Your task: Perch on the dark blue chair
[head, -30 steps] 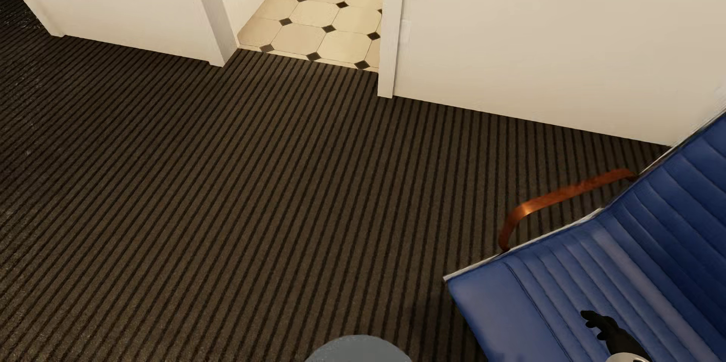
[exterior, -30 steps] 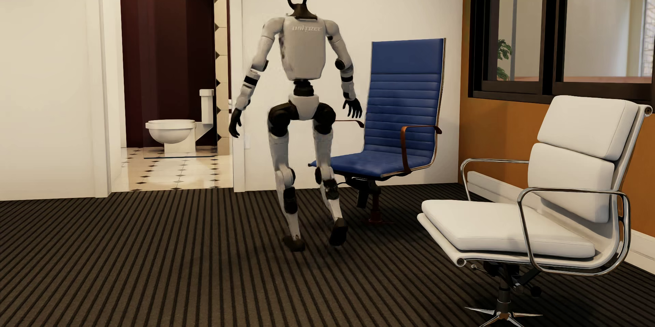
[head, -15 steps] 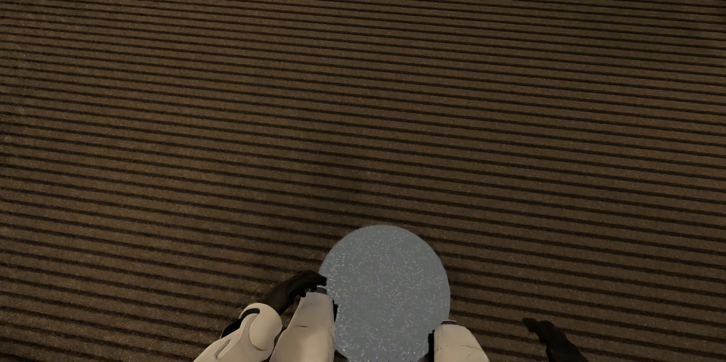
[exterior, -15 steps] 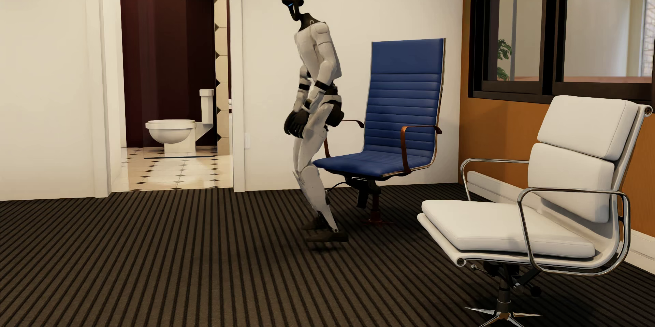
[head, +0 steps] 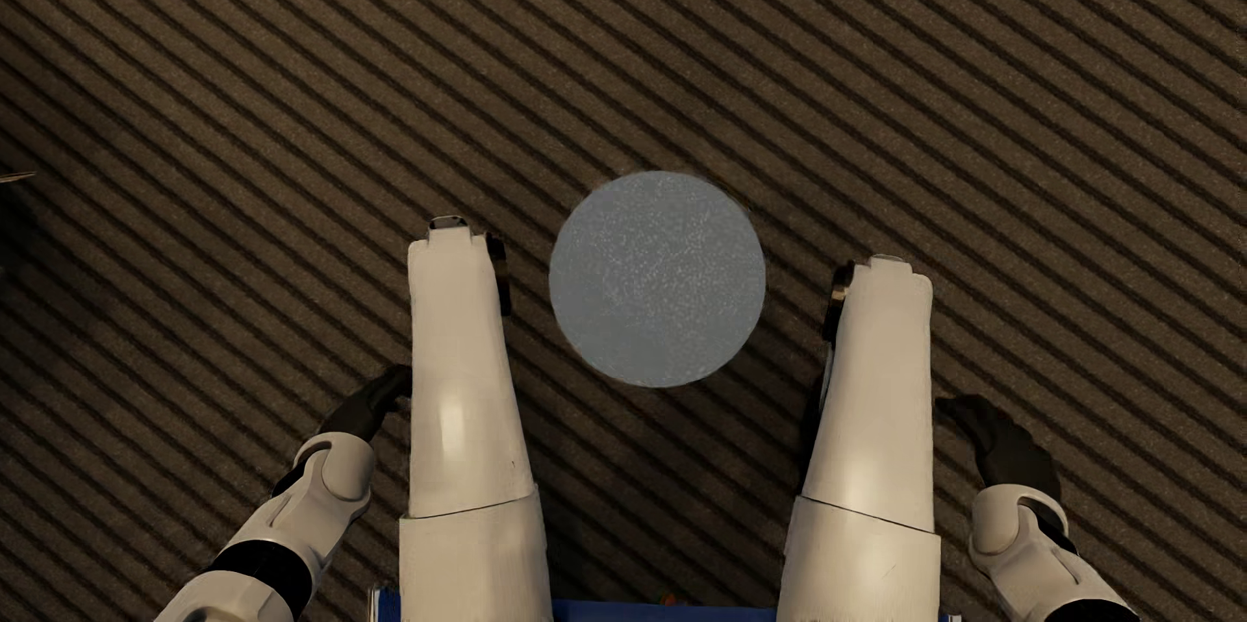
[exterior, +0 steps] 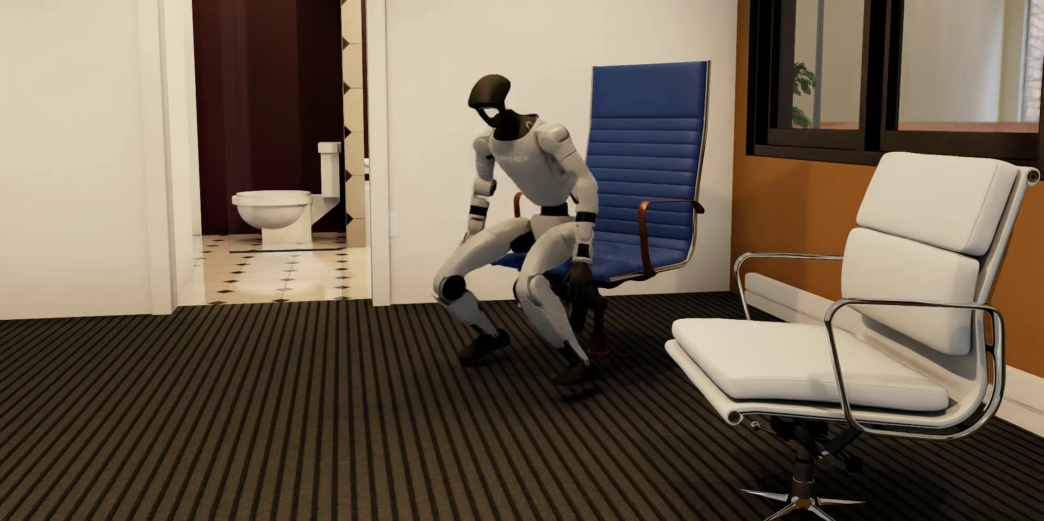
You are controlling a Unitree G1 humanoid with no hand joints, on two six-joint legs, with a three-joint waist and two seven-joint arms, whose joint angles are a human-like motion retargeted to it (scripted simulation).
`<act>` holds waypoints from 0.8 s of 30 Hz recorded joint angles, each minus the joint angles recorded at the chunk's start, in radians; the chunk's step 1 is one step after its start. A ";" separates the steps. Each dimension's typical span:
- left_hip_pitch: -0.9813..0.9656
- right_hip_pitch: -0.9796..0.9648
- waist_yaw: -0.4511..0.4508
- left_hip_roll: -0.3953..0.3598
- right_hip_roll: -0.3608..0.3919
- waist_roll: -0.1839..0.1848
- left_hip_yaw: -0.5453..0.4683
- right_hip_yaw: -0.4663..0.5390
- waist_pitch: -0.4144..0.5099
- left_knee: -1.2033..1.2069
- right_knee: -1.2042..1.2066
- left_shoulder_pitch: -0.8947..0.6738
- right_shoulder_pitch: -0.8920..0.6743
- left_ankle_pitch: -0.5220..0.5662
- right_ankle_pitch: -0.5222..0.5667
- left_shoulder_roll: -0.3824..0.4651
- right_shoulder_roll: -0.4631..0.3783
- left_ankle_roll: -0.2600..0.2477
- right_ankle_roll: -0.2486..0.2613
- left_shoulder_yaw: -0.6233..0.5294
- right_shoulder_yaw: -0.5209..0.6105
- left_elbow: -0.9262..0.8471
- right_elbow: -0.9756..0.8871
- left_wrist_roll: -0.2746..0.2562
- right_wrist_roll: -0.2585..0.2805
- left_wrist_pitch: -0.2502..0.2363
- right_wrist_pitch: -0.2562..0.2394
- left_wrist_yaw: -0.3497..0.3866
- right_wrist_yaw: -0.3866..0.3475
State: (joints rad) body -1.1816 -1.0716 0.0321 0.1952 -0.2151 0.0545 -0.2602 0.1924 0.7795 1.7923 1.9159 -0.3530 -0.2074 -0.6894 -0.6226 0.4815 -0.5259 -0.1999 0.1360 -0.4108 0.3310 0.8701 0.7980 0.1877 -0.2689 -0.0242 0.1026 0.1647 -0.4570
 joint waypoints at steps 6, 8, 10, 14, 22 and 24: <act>0.125 0.119 -0.010 0.036 -0.031 0.000 0.030 -0.008 0.016 0.042 0.065 0.094 -0.035 0.010 -0.007 -0.092 0.017 -0.045 -0.006 0.040 0.012 0.043 0.047 0.052 -0.004 -0.015 0.017 -0.027 0.027; 0.183 0.163 -0.012 0.052 -0.030 -0.007 0.042 -0.006 0.006 0.050 0.080 0.121 -0.042 -0.018 -0.029 -0.132 0.044 -0.058 -0.025 0.030 0.047 0.106 0.123 0.065 0.001 -0.016 0.023 -0.002 0.029; 0.219 0.187 -0.017 0.071 -0.032 -0.005 0.051 -0.017 -0.012 0.044 0.083 0.130 -0.060 -0.034 -0.037 -0.173 0.079 -0.062 -0.029 0.031 0.091 0.177 0.207 0.037 0.035 -0.046 0.018 0.028 0.026; 0.256 0.216 -0.015 0.089 -0.024 -0.012 0.051 -0.030 -0.030 0.048 0.073 0.121 -0.063 -0.038 -0.026 -0.198 0.121 -0.086 -0.034 0.062 0.096 0.239 0.266 -0.051 0.047 0.002 0.046 0.102 0.013; 0.303 0.242 -0.026 0.062 0.025 0.012 0.053 -0.014 -0.004 0.047 0.060 0.125 -0.041 -0.033 0.015 -0.191 0.127 -0.047 -0.015 0.029 0.091 0.197 0.279 0.038 0.051 0.008 0.020 0.067 0.027; 0.295 0.233 -0.022 0.063 0.033 0.022 0.052 -0.018 0.012 0.047 0.050 0.121 -0.039 -0.033 0.034 -0.194 0.120 -0.047 -0.019 0.029 0.076 0.195 0.281 0.034 0.048 0.003 0.022 0.065 0.026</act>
State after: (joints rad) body -0.8869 -0.8390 0.0099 0.2585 -0.1823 0.0767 -0.2080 0.1739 0.7911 1.8398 1.9657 -0.2324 -0.2463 -0.7222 -0.5882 0.2873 -0.4055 -0.2471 0.1174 -0.3813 0.4075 1.0652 1.0792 0.2219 -0.2207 -0.0216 0.1250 0.2302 -0.4314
